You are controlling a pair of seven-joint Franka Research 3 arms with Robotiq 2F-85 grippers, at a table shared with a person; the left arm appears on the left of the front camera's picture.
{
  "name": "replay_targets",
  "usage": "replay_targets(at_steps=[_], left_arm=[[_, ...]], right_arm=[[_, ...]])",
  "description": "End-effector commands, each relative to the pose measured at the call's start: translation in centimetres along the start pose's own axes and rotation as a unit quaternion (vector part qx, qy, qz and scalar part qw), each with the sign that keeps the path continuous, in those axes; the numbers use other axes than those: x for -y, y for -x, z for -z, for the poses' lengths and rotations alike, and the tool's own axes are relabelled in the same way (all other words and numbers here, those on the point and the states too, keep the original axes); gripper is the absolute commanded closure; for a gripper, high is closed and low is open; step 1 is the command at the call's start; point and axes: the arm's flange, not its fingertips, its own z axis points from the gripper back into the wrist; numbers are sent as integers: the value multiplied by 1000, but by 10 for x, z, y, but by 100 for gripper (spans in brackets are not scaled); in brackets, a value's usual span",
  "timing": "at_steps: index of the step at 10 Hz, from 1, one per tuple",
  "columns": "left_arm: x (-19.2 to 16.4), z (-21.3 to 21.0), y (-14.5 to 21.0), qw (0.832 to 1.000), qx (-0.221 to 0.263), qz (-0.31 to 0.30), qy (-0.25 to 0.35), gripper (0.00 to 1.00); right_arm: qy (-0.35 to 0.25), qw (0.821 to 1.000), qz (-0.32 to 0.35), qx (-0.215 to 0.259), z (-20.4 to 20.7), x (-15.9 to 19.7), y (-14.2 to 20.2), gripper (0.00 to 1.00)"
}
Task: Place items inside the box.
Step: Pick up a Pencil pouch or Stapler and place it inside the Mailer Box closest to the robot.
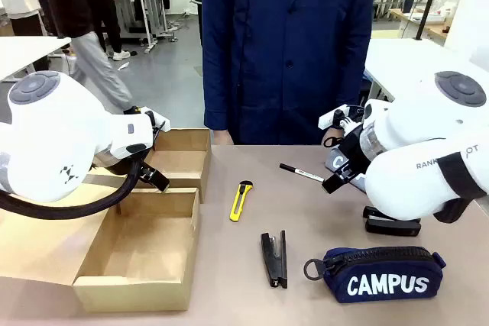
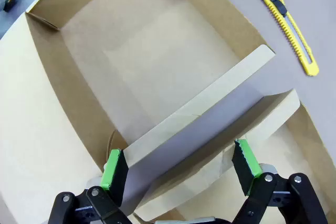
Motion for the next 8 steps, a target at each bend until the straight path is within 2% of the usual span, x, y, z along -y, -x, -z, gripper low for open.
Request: replay_targets(at_steps=[1,8], left_arm=[[0,0,0,1000,0,0,0,0],[0,0,0,1000,0,0,0,0]], right_arm=[[0,1000,0,0,0,0,0,0],[0,1000,0,0,0,0,0,0]])
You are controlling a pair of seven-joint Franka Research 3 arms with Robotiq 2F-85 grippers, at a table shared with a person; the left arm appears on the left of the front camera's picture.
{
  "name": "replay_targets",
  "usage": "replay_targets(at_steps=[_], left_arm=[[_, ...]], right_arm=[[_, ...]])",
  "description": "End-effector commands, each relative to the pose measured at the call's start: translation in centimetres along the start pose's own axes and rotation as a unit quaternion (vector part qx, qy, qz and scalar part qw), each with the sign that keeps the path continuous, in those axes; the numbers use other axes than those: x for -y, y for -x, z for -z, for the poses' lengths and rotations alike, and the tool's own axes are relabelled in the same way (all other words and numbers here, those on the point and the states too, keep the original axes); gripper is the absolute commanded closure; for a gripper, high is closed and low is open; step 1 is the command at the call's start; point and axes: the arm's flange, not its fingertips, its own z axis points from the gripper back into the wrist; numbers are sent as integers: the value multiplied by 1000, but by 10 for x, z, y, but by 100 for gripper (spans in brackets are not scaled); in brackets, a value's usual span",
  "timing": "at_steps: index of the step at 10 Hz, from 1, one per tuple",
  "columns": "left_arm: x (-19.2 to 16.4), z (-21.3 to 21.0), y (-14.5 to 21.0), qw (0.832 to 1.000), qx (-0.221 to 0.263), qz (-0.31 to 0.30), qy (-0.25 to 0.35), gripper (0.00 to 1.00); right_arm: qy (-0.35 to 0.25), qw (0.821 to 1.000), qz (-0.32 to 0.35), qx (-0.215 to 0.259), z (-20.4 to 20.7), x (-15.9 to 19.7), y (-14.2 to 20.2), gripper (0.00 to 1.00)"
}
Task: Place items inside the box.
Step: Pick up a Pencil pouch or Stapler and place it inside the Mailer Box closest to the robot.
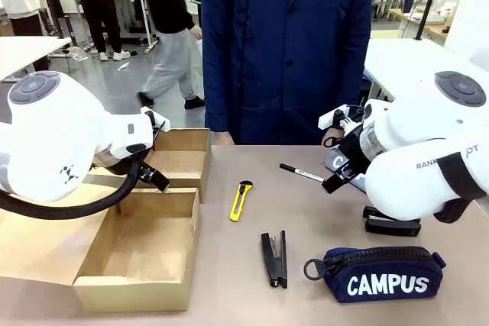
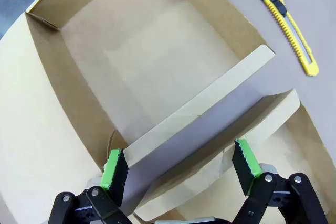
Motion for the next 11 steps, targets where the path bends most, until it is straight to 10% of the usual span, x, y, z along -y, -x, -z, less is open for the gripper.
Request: replay_targets(at_steps=[1,6,11], left_arm=[[0,0,0,1000,0,0,0,0],[0,0,0,1000,0,0,0,0],[-6,-205,11,982,67,-118,131,0]], right_arm=[[0,1000,0,0,0,0,0,0],[6,1000,1,-2,-15,4,-6,0],[-113,960,254,-20,-194,72,17,0]])
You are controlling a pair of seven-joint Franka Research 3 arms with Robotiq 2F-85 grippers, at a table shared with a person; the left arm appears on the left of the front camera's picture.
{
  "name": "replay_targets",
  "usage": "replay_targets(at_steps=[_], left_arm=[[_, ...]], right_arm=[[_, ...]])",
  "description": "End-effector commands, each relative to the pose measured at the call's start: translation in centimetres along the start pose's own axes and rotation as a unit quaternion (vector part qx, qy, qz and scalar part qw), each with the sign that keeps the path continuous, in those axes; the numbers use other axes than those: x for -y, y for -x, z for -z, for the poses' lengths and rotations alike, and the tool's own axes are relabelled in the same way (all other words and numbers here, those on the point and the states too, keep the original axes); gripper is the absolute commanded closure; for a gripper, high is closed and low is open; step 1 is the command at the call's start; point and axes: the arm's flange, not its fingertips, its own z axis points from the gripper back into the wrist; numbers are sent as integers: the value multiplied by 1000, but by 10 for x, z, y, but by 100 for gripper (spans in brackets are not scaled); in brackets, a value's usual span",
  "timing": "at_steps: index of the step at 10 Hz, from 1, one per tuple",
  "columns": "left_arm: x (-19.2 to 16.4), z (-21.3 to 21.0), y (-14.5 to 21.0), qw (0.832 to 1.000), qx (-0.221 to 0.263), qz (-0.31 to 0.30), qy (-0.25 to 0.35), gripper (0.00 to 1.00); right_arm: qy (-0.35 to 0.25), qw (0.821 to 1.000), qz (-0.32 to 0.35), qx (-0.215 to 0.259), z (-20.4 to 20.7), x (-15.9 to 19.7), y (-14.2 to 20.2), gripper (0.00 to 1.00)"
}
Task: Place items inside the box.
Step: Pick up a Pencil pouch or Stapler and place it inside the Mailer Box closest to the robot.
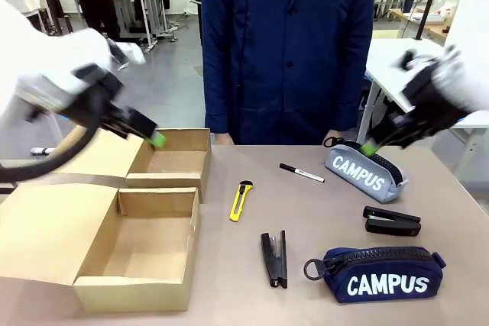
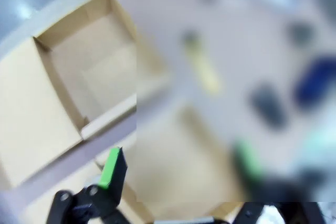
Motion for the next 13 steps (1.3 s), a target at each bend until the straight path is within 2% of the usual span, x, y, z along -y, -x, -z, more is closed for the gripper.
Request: replay_targets(at_steps=[1,2,3,4,5,6,7,8,9,10,11,13], left_arm=[[-25,-72,39,998,-6,-53,47,0],[-57,-99,55,992,-23,-74,98,0],[-100,-121,77,980,-18,-121,155,0],[-152,-148,109,951,59,-204,225,0],[-189,-168,150,913,152,-273,261,0],[-203,-179,192,856,273,-327,294,0],[-199,-173,217,815,331,-376,293,0],[-190,-160,235,784,353,-419,291,0],[-179,-143,232,779,342,-438,292,0],[-174,-133,225,784,336,-430,295,0],[-245,-212,247,819,289,-409,281,0],[-245,-212,247,819,289,-409,281,0]], right_arm=[[-93,988,119,6,-69,43,32,0],[-145,969,198,30,-95,81,63,0],[-210,939,262,72,-118,124,100,0],[-258,902,321,127,-134,168,144,0],[-281,873,363,165,-139,201,178,0],[-291,841,418,181,-136,231,206,0],[-299,815,461,181,-128,255,228,0],[-301,794,493,190,-120,271,243,0],[-300,789,500,190,-115,275,248,0],[-273,801,491,206,-113,272,247,0],[-291,788,512,179,-130,283,269,0],[-291,788,512,179,-130,283,269,0]])
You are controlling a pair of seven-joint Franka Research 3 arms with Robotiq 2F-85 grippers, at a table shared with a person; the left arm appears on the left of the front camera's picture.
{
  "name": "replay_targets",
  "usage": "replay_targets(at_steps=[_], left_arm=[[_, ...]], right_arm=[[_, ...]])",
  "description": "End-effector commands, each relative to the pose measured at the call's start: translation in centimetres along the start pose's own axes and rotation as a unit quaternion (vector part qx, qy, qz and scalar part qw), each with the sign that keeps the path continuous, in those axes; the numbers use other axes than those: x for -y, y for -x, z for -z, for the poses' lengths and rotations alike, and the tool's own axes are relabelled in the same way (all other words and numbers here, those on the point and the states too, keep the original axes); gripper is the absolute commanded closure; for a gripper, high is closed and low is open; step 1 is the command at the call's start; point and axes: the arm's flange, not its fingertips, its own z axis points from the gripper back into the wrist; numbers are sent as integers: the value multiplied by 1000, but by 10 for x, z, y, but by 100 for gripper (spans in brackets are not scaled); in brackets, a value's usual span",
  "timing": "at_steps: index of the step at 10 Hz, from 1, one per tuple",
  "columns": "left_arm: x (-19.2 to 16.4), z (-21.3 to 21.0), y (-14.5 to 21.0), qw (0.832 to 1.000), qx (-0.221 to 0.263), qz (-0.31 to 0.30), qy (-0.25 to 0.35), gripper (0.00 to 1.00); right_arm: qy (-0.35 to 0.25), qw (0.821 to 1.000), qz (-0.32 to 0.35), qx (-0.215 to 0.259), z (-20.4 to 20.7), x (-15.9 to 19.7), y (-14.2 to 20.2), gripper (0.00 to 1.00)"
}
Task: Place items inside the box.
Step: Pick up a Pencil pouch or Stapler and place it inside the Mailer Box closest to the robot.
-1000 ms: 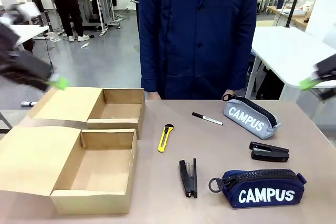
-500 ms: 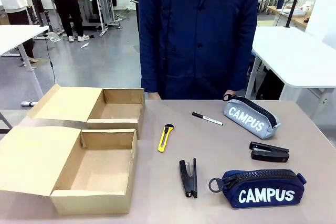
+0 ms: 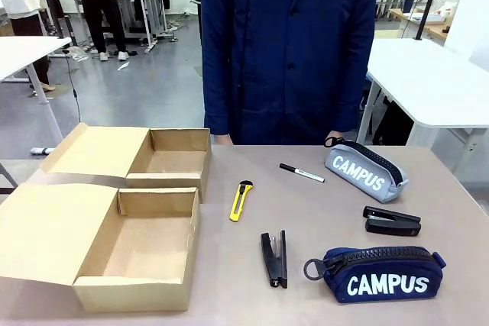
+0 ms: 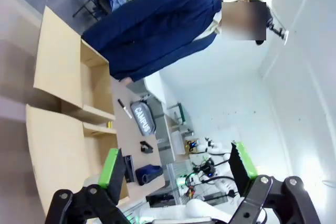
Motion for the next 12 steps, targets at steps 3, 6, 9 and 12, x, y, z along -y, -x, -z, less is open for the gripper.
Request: replay_targets(at_steps=[3,6,9,12], left_arm=[[5,-5,2,1000,-7,22,-6,0],[5,-5,2,1000,-7,22,-6,0],[5,-5,2,1000,-7,22,-6,0],[5,-5,2,1000,-7,22,-6,0]], right_arm=[[-6,1000,-14,0,-6,-5,3,0],[88,989,-107,44,31,-37,19,0],[176,942,-283,28,117,-95,26,0],[105,964,-244,-5,71,-71,21,0]])
